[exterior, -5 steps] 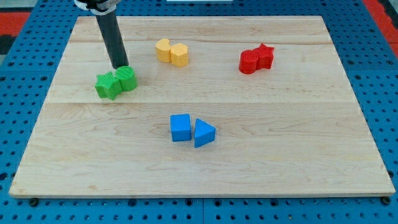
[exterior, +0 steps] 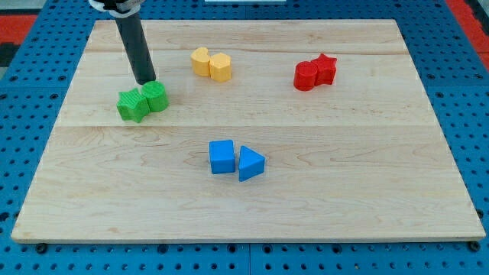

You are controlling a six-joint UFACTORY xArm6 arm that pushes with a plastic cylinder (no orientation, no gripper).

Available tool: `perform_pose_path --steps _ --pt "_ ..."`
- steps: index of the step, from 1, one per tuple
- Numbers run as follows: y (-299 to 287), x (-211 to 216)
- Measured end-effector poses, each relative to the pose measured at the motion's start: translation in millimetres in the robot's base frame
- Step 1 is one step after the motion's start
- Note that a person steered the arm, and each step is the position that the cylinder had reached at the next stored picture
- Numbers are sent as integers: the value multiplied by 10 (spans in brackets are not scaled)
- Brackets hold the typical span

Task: Push red star into the yellow hexagon

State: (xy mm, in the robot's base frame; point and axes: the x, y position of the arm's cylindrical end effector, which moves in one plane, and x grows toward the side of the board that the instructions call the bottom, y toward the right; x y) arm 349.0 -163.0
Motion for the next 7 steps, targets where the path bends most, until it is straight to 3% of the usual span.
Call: perform_pose_path --steps 2,6,7 --pt "480 -193" --pt "604 -99" --pt "878 155"
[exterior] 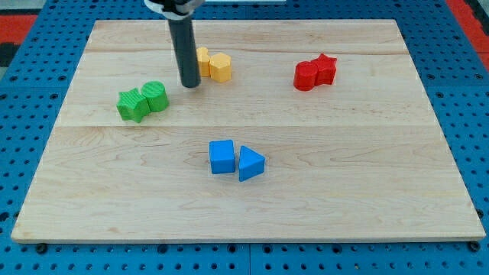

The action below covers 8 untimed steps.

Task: Push red star into the yellow hexagon

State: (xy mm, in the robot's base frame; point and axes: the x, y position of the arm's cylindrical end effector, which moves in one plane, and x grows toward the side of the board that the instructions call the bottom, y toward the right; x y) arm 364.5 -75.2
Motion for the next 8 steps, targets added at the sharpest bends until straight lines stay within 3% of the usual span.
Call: perform_pose_path --steps 3,6,7,8 --pt "956 59" --pt "2502 29" --pt "2676 -115" --pt "2458 -327"
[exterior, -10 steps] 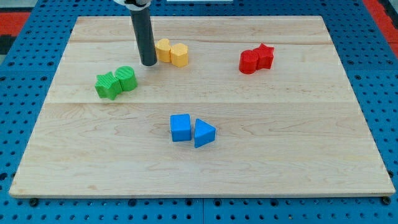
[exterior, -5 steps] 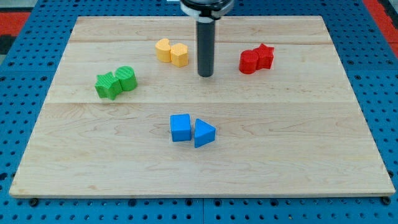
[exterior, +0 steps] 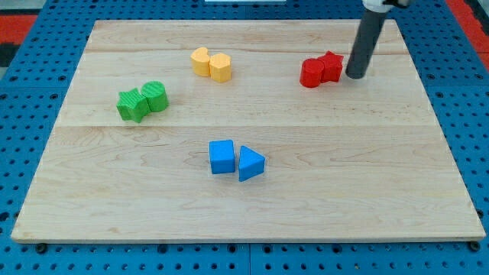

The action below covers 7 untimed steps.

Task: Push red star into the yellow hexagon

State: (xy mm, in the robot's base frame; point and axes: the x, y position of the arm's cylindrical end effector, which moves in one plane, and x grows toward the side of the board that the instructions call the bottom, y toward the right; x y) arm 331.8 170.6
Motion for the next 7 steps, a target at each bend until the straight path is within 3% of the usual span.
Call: perform_pose_path --steps 4,7 --pt "-1182 -326" --pt "-1609 87"
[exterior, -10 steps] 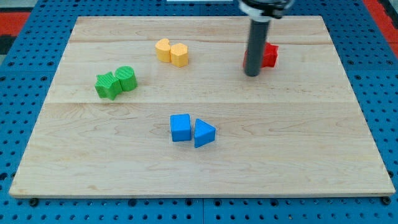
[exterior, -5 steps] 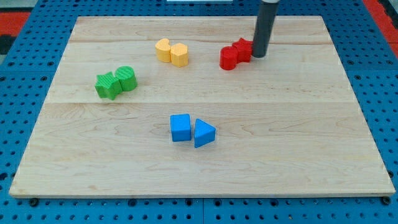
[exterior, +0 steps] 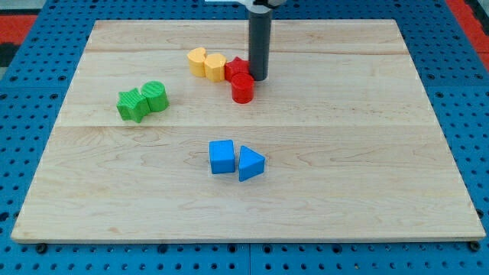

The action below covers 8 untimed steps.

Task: Push red star into the yellow hexagon

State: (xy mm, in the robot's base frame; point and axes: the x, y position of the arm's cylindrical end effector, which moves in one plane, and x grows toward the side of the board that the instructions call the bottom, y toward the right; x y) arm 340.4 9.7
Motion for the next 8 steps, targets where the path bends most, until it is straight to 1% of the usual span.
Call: perform_pose_path --steps 6,7,8 --pt "-232 -62" --pt "-196 -38" --pt "10 -20"
